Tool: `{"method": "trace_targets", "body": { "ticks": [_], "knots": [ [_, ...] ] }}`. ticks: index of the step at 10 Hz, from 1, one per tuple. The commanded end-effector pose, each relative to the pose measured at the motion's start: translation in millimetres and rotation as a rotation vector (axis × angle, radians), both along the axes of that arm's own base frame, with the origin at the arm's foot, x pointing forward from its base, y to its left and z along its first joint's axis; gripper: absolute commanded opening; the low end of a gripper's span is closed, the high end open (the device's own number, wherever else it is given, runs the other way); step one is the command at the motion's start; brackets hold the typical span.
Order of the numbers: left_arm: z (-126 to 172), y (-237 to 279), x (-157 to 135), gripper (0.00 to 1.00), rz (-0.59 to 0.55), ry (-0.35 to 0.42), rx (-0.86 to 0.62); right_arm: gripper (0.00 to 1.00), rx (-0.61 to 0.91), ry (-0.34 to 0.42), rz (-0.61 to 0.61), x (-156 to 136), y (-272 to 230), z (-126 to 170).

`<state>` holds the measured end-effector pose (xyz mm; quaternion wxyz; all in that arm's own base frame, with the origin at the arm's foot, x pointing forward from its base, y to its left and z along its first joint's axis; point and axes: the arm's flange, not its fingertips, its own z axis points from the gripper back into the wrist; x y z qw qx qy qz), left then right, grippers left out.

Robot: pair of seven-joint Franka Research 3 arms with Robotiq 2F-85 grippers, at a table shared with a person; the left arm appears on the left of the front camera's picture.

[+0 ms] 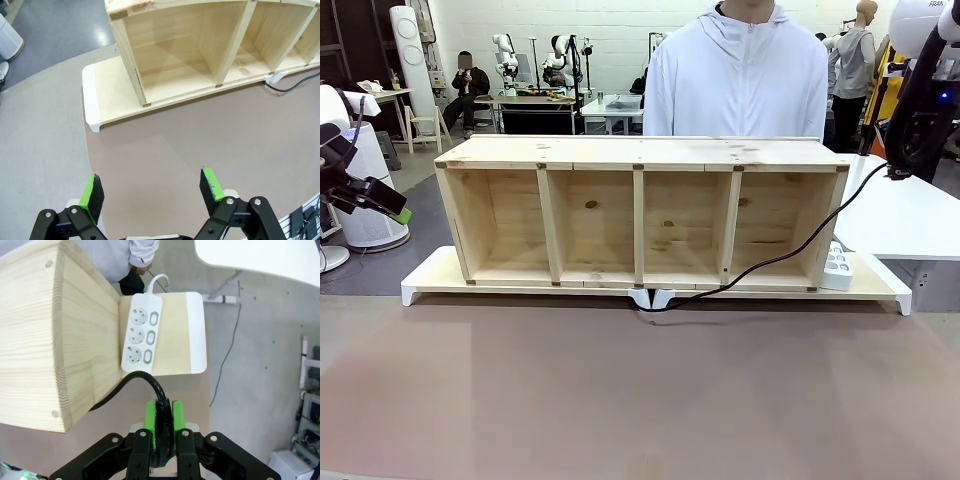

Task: Perform cable management.
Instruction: Pull the grasped Power Cable to the location of the Power Strip, then release the Power Cable when the human grasps it.

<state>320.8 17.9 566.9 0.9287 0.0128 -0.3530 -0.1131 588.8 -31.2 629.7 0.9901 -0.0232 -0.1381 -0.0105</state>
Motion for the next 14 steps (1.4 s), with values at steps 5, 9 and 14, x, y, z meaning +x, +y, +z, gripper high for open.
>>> {"method": "trace_targets", "body": {
  "ticks": [5,9,14],
  "knots": [
    [-0.5,-0.1,1.7,1.0,0.001,-0.006,-0.002,0.16,0.0,-0.003,0.001,0.3,0.5,0.2],
    [-0.5,-0.1,1.7,1.0,0.001,-0.006,-0.002,0.16,0.0,-0.003,0.001,0.3,0.5,0.2],
    [-0.5,-0.1,1.7,1.0,0.001,-0.006,-0.002,0.16,0.0,-0.003,0.001,0.3,0.5,0.2]
  ]
}}
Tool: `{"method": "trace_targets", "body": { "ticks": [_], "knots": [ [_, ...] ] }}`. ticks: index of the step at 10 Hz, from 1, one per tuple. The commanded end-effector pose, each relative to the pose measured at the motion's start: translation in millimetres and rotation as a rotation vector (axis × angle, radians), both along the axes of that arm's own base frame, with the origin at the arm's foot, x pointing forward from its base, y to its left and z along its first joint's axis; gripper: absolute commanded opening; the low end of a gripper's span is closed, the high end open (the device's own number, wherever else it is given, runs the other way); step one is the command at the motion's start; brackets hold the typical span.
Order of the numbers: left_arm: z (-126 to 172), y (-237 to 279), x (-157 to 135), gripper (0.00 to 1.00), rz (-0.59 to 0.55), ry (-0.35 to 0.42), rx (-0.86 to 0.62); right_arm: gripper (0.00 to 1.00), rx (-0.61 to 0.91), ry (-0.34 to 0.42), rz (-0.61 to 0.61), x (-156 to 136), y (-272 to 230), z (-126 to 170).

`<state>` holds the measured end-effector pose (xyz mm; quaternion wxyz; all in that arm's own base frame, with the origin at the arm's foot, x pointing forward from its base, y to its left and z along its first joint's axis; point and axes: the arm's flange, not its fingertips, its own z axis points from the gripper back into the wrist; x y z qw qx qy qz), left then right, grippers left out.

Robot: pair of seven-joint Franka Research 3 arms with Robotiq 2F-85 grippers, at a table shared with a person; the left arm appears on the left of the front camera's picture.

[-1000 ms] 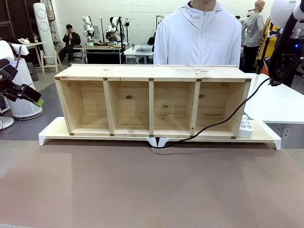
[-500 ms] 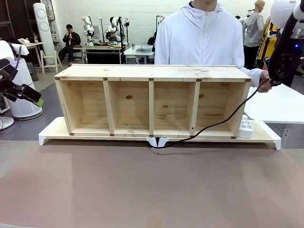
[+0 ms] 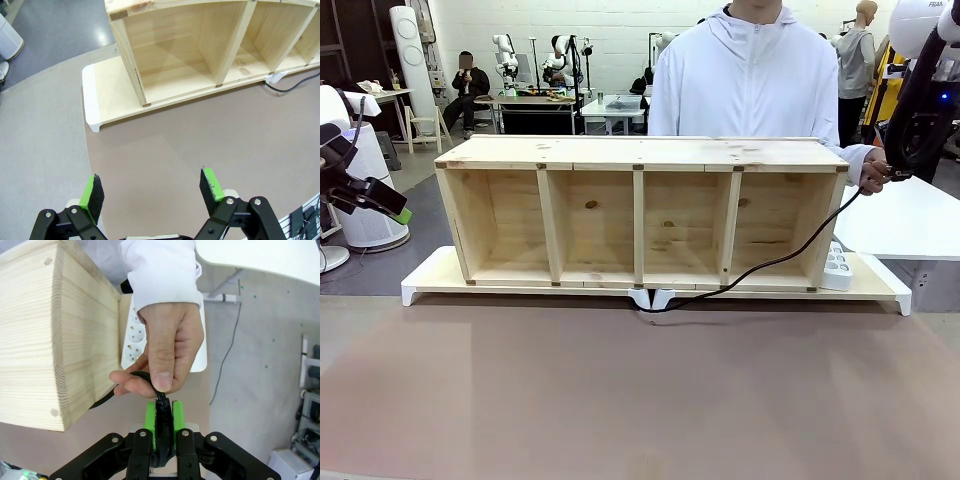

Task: Perform cable management.
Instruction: Release the Power Cable when the human grasps it.

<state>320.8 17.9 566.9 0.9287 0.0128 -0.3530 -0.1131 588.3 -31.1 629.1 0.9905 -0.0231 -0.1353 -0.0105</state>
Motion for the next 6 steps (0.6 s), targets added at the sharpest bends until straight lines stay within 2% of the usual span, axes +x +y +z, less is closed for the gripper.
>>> {"method": "trace_targets", "body": {
  "ticks": [1,4,6],
  "knots": [
    [-0.5,-0.1,1.7,1.0,0.001,-0.006,-0.002,0.16,0.0,-0.009,0.002,0.8,0.4,0.8],
    [-0.5,-0.1,1.7,1.0,0.001,-0.006,-0.002,0.16,0.0,-0.009,0.002,0.8,0.4,0.8],
    [-0.5,-0.1,1.7,1.0,0.001,-0.006,-0.002,0.36,0.004,0.006,-0.006,0.0,-0.1,0.6]
  ]
}}
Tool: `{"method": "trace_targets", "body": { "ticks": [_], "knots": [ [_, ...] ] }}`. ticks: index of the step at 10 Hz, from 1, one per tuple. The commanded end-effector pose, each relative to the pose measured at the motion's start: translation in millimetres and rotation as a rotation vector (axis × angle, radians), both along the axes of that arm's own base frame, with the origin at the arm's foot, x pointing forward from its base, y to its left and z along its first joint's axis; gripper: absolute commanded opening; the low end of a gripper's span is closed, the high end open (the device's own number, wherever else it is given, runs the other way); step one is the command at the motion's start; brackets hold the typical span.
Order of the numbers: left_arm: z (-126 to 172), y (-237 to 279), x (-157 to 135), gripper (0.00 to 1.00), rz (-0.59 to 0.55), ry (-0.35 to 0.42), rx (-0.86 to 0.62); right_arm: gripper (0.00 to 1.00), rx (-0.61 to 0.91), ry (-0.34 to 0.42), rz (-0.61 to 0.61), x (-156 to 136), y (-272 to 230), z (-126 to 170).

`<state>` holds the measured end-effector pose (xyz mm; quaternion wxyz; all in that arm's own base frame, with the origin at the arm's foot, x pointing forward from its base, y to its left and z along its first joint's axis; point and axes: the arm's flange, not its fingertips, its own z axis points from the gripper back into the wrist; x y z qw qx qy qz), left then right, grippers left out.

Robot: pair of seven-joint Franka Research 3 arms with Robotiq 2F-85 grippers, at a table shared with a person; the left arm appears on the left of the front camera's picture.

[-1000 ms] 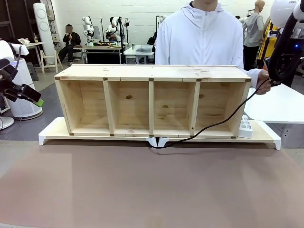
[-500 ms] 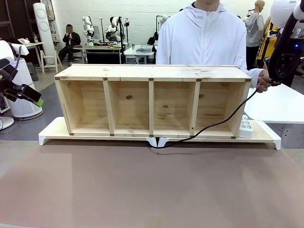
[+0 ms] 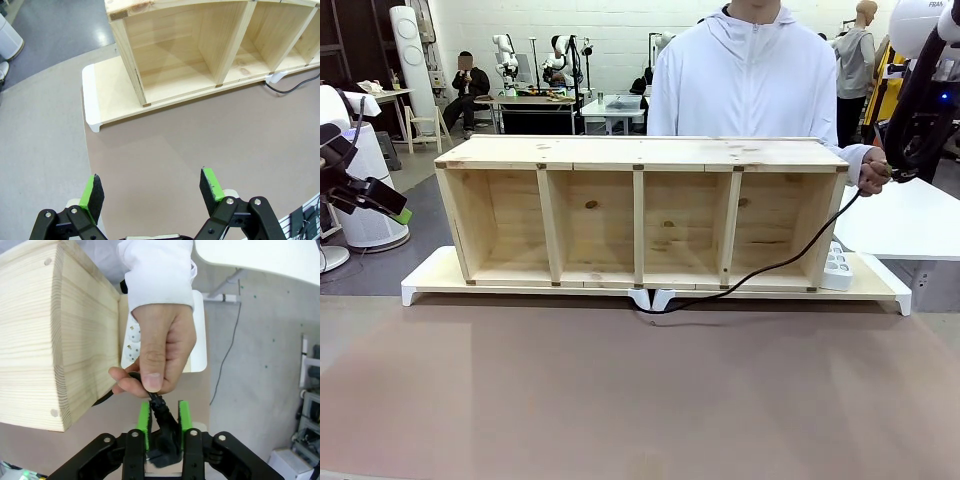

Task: Perform cable management.
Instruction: Release the Power Cable when the human grasps it.

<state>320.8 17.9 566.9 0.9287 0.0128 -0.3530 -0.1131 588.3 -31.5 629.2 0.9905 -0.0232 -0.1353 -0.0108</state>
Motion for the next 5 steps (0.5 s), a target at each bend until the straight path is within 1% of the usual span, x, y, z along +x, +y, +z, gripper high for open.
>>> {"method": "trace_targets", "body": {
  "ticks": [1,2,3,4,5],
  "knots": [
    [-0.5,-0.1,1.7,1.0,0.001,-0.006,-0.002,0.36,0.007,0.013,-0.011,0.7,-0.4,1.5],
    [-0.5,-0.1,1.7,1.0,0.001,-0.006,-0.002,0.55,0.007,0.017,-0.014,0.3,-0.2,1.3],
    [-0.5,-0.1,1.7,1.0,0.001,-0.006,-0.002,0.5,0.004,0.017,-0.012,-0.2,0.2,0.9],
    [-0.5,-0.1,1.7,1.0,0.001,-0.006,-0.002,0.75,0.005,0.019,-0.012,0.2,0.0,1.1],
    [-0.5,-0.1,1.7,1.0,0.001,-0.006,-0.002,0.69,0.009,0.019,-0.014,0.8,-0.7,2.2]
  ]
}}
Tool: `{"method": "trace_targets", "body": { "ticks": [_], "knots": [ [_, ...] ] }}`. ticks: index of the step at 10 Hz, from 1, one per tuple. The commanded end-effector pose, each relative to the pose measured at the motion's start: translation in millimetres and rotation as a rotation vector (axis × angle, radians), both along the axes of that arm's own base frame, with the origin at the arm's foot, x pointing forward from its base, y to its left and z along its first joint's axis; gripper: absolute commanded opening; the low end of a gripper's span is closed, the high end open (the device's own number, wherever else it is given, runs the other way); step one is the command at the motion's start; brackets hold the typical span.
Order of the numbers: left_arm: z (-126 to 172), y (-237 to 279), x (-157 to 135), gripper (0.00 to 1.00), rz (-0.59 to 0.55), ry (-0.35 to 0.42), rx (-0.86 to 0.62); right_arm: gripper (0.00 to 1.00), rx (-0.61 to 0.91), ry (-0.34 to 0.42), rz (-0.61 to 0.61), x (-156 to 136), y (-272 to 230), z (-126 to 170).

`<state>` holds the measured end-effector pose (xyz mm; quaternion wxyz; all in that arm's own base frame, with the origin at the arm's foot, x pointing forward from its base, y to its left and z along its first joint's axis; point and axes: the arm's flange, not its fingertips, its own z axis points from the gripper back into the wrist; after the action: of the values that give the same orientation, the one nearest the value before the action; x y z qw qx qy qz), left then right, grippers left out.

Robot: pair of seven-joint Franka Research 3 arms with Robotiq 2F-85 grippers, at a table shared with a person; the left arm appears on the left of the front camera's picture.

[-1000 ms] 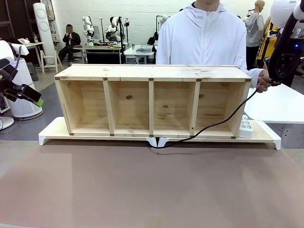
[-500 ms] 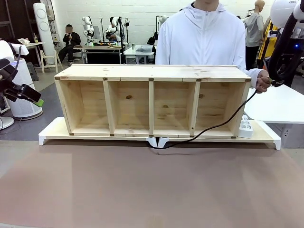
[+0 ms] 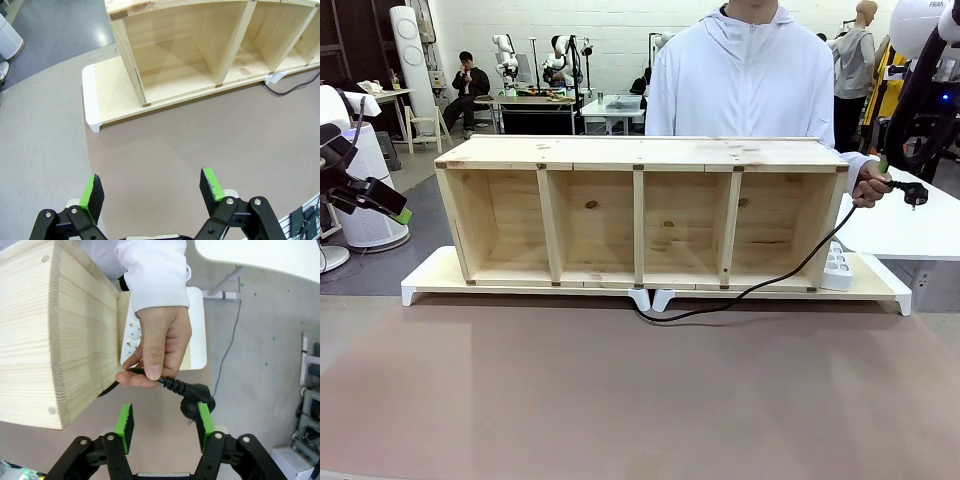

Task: Perform cable management.
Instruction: Release the Power Cable when the human grasps it.

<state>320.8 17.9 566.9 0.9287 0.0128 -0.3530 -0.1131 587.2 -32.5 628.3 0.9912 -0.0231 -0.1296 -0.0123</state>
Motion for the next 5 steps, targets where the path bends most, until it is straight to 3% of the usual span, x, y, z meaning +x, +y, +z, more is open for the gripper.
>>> {"method": "trace_targets", "body": {
  "ticks": [1,2,3,5],
  "knots": [
    [-0.5,-0.1,1.7,1.0,0.001,-0.006,-0.002,0.95,0.006,0.011,-0.004,0.8,0.9,2.1],
    [-0.5,-0.1,1.7,1.0,0.001,-0.006,-0.002,0.89,-0.037,-0.047,0.032,-0.7,2.3,0.4],
    [-0.5,-0.1,1.7,1.0,0.001,-0.006,-0.002,0.89,0.0,0.001,0.0,-0.1,0.0,0.0],
    [-0.5,-0.1,1.7,1.0,0.001,-0.006,-0.002,0.89,0.0,0.001,0.0,-0.1,0.0,0.0]
  ]
}}
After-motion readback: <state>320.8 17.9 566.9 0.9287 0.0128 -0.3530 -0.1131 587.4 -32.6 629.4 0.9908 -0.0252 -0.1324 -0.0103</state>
